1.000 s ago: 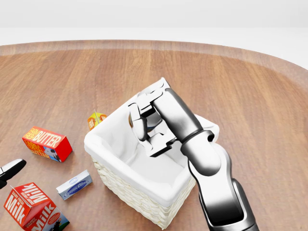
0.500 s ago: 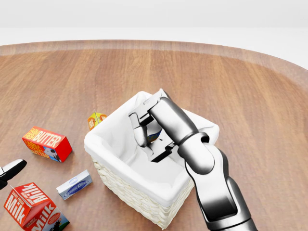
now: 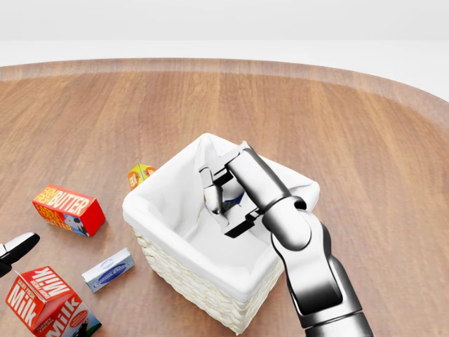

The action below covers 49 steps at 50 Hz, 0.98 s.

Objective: Pick up the alphabet soup, and put it in the basket.

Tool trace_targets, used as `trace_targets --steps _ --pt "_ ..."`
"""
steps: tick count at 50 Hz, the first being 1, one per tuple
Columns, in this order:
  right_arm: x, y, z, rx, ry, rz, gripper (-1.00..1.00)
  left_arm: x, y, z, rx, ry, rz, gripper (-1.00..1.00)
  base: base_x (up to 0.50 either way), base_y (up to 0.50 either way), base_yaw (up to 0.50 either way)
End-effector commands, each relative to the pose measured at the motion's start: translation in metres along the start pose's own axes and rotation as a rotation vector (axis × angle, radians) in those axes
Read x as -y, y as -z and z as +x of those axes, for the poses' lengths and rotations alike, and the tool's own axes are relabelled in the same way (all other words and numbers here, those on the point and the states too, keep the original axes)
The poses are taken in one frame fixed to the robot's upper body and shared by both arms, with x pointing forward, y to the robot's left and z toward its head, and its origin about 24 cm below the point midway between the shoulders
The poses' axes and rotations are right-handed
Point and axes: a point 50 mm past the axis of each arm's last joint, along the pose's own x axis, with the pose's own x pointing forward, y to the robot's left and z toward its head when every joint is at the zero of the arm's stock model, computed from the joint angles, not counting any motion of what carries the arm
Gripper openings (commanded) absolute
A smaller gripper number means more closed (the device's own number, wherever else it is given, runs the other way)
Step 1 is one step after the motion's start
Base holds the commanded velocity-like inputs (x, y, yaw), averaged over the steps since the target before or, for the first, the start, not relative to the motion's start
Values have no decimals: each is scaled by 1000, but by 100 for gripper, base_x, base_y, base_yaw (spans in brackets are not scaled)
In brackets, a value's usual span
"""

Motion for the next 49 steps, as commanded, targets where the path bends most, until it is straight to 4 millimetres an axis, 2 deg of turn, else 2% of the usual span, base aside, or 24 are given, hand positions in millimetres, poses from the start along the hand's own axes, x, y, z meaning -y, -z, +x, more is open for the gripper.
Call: trace_targets --steps 1,6,7,15,22,27,28,35,40,41,49 --pt "5 -3 3 6 24 -8 -100 0 0 0 -2 1 3 100 0 0 0" --pt "6 -5 3 13 22 -13 -100 0 0 0 1 1 2 100 0 0 0" --pt "5 -13 2 46 10 -40 100 0 -2 -1 10 1 -1 100 0 0 0" --pt "4 -19 1 67 -13 -72 100 0 -1 -1 6 1 1 100 0 0 0" --pt "4 -50 -10 177 -51 -200 100 0 4 1 -15 -1 10 100 0 0 0" --pt "4 -50 -10 175 -55 -207 100 0 4 1 -15 -1 10 100 0 0 0" --pt "4 -62 -15 220 -63 -257 100 0 5 1 -19 0 10 100 0 0 0" --pt "5 -73 -20 252 -70 -311 100 0 1 0 -5 0 6 100 0 0 0" --pt "5 -73 -20 250 -72 -315 100 0 1 0 -4 0 6 100 0 0 0" --pt "8 -86 -26 299 -73 -378 100 0 0 -1 3 1 4 100 0 0 0" --pt "9 -108 -39 384 -78 -487 100 0 -3 -2 11 1 0 100 0 0 0"
